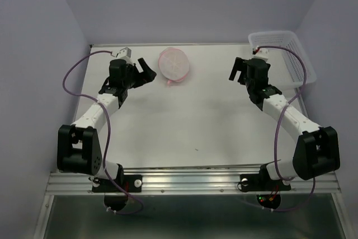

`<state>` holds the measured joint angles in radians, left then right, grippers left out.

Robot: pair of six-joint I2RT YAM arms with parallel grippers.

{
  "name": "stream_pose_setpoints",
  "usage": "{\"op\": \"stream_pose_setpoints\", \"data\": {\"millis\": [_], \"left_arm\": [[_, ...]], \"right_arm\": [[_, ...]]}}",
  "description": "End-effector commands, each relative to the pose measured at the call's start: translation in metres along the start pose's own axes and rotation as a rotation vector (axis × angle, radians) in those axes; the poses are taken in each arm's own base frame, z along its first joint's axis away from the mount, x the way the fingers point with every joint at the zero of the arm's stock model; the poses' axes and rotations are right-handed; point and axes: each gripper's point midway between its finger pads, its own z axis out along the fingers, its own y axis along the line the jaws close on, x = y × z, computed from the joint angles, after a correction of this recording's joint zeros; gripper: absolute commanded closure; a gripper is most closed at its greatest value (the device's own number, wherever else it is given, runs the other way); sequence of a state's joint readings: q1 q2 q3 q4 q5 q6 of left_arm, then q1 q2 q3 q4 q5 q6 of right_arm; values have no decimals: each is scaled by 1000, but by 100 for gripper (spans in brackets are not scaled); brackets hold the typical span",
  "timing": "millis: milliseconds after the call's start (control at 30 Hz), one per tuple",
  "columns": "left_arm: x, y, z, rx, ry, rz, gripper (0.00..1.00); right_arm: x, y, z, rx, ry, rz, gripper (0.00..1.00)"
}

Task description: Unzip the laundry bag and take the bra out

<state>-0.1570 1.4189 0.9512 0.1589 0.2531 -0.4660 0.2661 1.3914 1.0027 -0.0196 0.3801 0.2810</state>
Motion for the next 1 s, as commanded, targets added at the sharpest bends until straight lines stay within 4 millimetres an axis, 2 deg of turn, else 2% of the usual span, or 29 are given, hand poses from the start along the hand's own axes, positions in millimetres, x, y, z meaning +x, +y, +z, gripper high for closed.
{"op": "stream_pose_setpoints", "data": {"millis": [0, 33, 67, 100, 167, 200, 233, 400, 500, 533, 700, 833, 967], "left_arm": [[-36, -29, 8, 85, -73, 26, 1], [-27, -24, 21, 86, -34, 17, 1], [-25, -24, 28, 93, -16, 11, 1], [-23, -23, 44, 97, 11, 8, 1], [-21, -27, 56, 127, 50, -2, 1], [-30, -32, 63, 143, 39, 7, 1], [-22, -24, 76, 121, 58, -3, 1], [-20, -16, 119, 120, 106, -19, 1], [-20, -20, 132, 149, 127, -20, 1], [-14, -15, 139, 145, 143, -26, 1], [-8, -18, 153, 188, 151, -60, 11], [-1, -19, 160, 208, 168, -79, 26], [4, -22, 162, 247, 169, -105, 30]], "right_arm": [[-20, 40, -14, -239, -94, -74, 0], [-26, 49, -19, -294, -124, -93, 0], [-20, 52, -21, -324, -119, -86, 0], [-26, 61, -24, -372, -147, -74, 0], [-22, 68, -28, -429, -158, -92, 0], [-11, 77, -33, -502, -142, -111, 0], [-16, 82, -35, -531, -177, -116, 0], [-9, 96, -42, -636, -191, -152, 0], [-11, 96, -41, -631, -201, -153, 0], [-12, 96, -40, -629, -207, -154, 0], [-10, 95, -35, -621, -209, -177, 0], [-7, 94, -30, -607, -201, -189, 0], [-3, 94, -27, -604, -193, -200, 0]]}}
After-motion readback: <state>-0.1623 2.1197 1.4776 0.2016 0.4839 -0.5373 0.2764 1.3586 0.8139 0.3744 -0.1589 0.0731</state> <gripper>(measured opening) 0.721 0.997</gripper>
